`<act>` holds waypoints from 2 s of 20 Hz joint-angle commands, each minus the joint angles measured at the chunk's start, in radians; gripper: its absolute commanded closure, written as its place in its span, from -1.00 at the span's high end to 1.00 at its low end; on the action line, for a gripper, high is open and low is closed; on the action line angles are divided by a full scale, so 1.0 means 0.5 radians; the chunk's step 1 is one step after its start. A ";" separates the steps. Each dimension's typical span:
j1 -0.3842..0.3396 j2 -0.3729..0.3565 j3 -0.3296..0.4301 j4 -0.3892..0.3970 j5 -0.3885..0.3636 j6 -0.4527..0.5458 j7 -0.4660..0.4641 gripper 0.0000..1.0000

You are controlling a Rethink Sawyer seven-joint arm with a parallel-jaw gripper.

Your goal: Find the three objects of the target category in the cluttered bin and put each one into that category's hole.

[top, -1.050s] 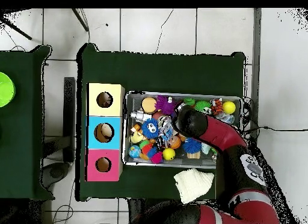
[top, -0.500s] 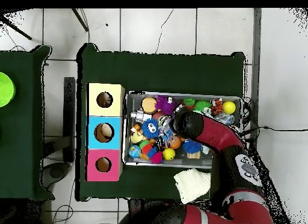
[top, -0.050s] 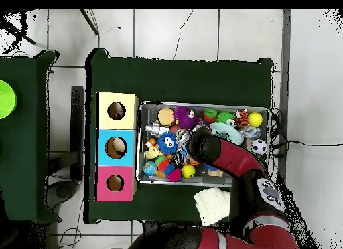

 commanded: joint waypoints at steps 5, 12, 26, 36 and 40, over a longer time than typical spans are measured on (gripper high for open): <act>0.123 0.261 -0.056 0.213 0.329 -0.279 0.630 1.00; 0.164 0.322 -0.078 0.204 0.486 -0.415 0.635 1.00; 0.153 0.335 0.003 0.293 0.609 -0.555 0.597 -1.00; 0.215 0.338 -0.027 0.322 0.718 -0.683 0.665 -1.00; 0.216 0.309 -0.018 0.349 0.739 -0.673 0.646 -1.00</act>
